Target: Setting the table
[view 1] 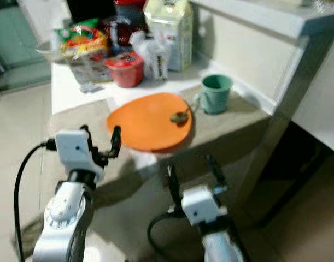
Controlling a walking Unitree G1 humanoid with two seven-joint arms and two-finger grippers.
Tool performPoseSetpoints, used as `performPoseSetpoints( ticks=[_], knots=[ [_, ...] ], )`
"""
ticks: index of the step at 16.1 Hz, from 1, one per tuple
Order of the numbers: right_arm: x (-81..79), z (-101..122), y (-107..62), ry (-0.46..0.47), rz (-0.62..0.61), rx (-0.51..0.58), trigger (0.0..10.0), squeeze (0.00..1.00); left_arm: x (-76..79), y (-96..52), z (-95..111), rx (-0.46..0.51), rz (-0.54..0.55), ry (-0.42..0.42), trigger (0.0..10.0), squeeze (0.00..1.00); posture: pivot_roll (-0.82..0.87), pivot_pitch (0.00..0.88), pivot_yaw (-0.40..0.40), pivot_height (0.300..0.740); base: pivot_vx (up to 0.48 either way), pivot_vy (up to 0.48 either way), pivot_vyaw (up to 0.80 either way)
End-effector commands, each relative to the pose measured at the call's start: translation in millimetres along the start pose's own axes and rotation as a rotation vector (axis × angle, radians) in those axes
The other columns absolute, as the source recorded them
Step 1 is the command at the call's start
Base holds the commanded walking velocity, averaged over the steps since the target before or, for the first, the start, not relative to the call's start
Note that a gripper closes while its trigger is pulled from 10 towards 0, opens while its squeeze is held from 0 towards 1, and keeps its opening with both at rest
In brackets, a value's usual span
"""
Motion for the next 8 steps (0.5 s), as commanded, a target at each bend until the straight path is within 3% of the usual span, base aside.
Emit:
performPoseSetpoints(
  ticks=[1, 4, 5, 7, 8],
  knots=[
    [-6.9, 26.9, 12.1, 0.111, -0.037, 0.068, 10.0, 0.0, -2.4, 1.4, -2.0, -0.014, -0.003, 0.004, 10.0, 0.0, -0.14, 0.0, 0.102, 0.74, 0.0, 0.0, 0.0],
    [10.1, 30.0, 19.4, 0.128, -0.081, 0.075, 10.0, 0.0, -0.1, 3.3, -2.7, -0.026, -0.006, -0.004, 10.0, 0.0, -0.14, 0.0, 0.103, 0.74, 0.0, 0.0, 0.0],
    [0.0, 34.7, 13.7, 0.13, -0.076, 0.074, 10.0, 0.0, 2.6, 5.0, -6.7, -0.06, -0.01, -0.034, 10.0, 0.0, -0.14, 0.0, 0.104, 0.74, 0.0, 0.0, 0.0],
    [-3.0, 37.6, 12.3, 0.135, -0.074, 0.076, 10.0, 0.0, 1.6, 8.0, -11.7, -0.111, 0.006, -0.099, 10.0, 0.0, -0.14, 0.0, 0.105, 0.74, 0.0, 0.0, 0.0],
    [-2.8, 38.1, 11.8, 0.145, -0.07, 0.071, 10.0, 0.0, -8.3, 15.7, -17.9, -0.18, 0.043, -0.172, 10.0, 0.0, -0.14, 0.0, 0.109, 0.74, 0.0, 0.0, 0.0]
  ],
)
Point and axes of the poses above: a point about 5 cm out from each wrist's last joint towards the gripper, its own y axis pointing out of the wrist towards the gripper, its own z axis along the axis of the wrist's last joint, x = y × z, the point moved 2 cm from there along y, pointing out of the wrist towards the gripper, and after that the axes turned 7 degrees about y, right-handed, at the moved point
